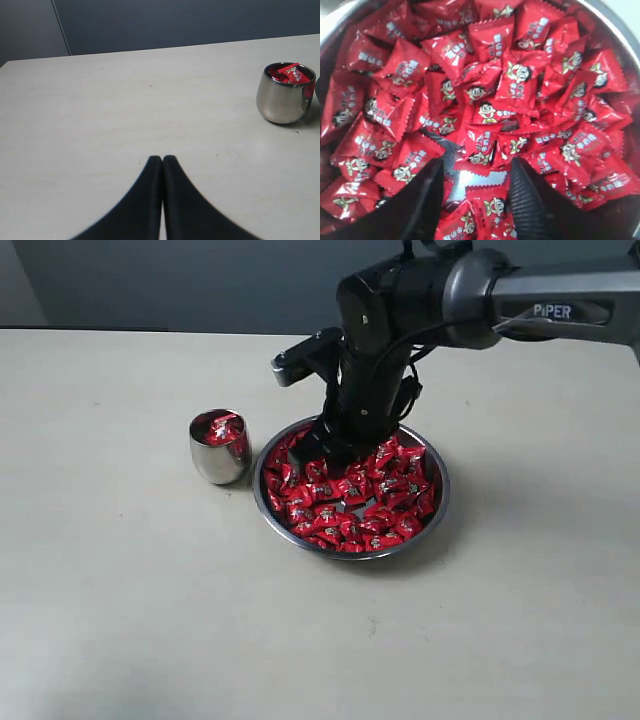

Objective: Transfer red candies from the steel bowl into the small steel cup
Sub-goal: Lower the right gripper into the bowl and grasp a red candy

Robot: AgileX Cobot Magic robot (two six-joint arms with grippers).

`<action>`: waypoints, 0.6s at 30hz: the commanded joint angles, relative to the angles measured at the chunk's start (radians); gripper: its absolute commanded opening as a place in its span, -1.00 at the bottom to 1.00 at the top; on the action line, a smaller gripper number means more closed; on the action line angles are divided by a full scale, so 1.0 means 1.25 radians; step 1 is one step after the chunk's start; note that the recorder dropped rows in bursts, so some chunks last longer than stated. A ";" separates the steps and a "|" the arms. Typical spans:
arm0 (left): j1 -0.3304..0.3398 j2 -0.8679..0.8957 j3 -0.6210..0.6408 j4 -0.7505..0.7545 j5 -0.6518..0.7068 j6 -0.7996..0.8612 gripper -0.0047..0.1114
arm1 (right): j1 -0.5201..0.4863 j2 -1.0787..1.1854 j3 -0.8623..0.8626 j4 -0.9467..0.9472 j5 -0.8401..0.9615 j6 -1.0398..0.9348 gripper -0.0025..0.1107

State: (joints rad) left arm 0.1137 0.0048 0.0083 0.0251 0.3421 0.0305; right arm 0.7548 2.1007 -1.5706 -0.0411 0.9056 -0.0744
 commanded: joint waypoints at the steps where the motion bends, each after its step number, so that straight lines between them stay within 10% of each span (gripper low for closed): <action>1: -0.004 -0.004 -0.007 0.002 -0.005 -0.001 -0.91 | -0.002 -0.012 0.050 0.026 -0.058 0.001 -0.21; 18: -0.004 -0.004 -0.007 0.002 -0.005 -0.001 -0.91 | -0.036 0.036 0.068 0.124 -0.122 -0.032 -0.21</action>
State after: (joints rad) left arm 0.1137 0.0048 0.0083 0.0251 0.3421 0.0305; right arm 0.7339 2.1450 -1.4871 0.1017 0.7682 -0.1073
